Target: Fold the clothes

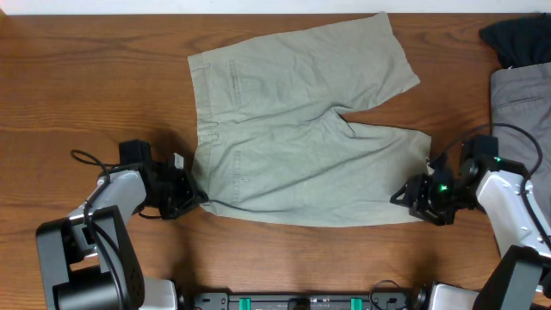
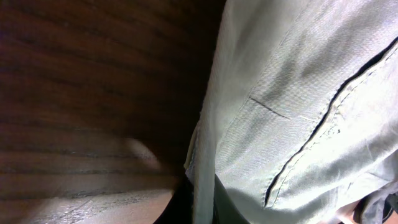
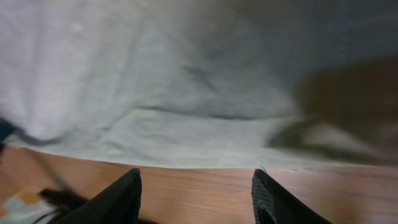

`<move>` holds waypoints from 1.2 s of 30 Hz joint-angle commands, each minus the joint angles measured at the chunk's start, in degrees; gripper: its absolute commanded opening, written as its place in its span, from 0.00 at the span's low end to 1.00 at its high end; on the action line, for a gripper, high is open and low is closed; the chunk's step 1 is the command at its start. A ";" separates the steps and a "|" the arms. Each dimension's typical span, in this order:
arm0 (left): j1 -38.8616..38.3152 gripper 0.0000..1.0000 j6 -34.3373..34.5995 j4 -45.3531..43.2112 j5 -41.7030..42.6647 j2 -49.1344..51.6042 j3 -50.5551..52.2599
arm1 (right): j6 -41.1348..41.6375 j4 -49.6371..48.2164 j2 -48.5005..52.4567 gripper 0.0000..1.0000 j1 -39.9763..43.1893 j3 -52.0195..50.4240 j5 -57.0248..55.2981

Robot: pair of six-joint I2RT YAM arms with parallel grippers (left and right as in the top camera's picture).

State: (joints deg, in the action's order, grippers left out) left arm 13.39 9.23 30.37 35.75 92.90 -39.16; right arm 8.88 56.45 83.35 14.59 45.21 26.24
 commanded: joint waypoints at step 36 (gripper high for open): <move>-0.13 0.11 0.26 7.41 -6.69 -23.45 -0.61 | 0.46 -13.03 3.26 0.72 -2.78 -6.38 -0.22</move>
State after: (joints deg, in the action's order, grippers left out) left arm 13.28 9.39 37.52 31.51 71.02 -39.35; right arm 12.21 42.46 85.89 12.40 38.13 27.16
